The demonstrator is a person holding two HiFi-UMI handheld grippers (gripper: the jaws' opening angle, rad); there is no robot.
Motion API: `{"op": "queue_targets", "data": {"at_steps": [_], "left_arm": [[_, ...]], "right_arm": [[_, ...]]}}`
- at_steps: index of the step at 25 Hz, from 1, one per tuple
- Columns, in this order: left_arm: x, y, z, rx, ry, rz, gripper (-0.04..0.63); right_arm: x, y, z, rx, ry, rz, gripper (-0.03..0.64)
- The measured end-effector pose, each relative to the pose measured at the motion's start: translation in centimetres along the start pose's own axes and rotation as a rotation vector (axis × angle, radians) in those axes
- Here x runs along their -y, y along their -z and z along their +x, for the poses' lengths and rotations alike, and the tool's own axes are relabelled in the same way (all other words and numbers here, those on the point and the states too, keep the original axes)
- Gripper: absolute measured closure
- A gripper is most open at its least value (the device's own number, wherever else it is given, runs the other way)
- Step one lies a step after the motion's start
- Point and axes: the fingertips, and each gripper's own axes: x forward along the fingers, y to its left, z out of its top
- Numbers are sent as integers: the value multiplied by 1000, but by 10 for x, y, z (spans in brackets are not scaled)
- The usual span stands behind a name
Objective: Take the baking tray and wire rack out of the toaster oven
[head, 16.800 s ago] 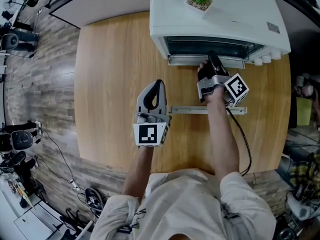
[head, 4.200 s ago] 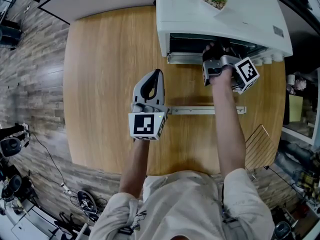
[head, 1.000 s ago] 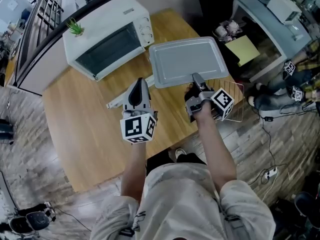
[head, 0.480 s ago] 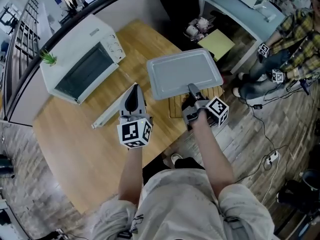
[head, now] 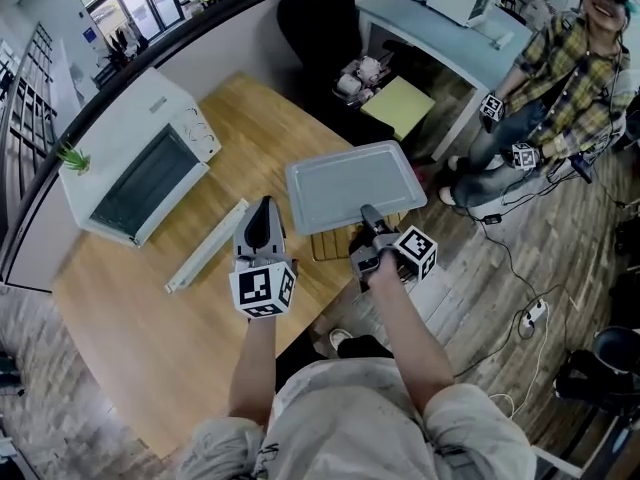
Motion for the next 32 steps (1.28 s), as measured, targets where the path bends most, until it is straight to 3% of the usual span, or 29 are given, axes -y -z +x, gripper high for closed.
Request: {"op": "queue_targets", "data": {"at_steps": [5,21,32], "left_arm": [[9,3,2,-4,22,37,581],[20,13,7,-22,59,28,581],[28,30,10,-62,101,24,581]], "right_arm": [[12,0,-5,4,22,10,509],[58,6,-21,11,136,22,512],[88,4,-24,-2,281,-6,531]]}}
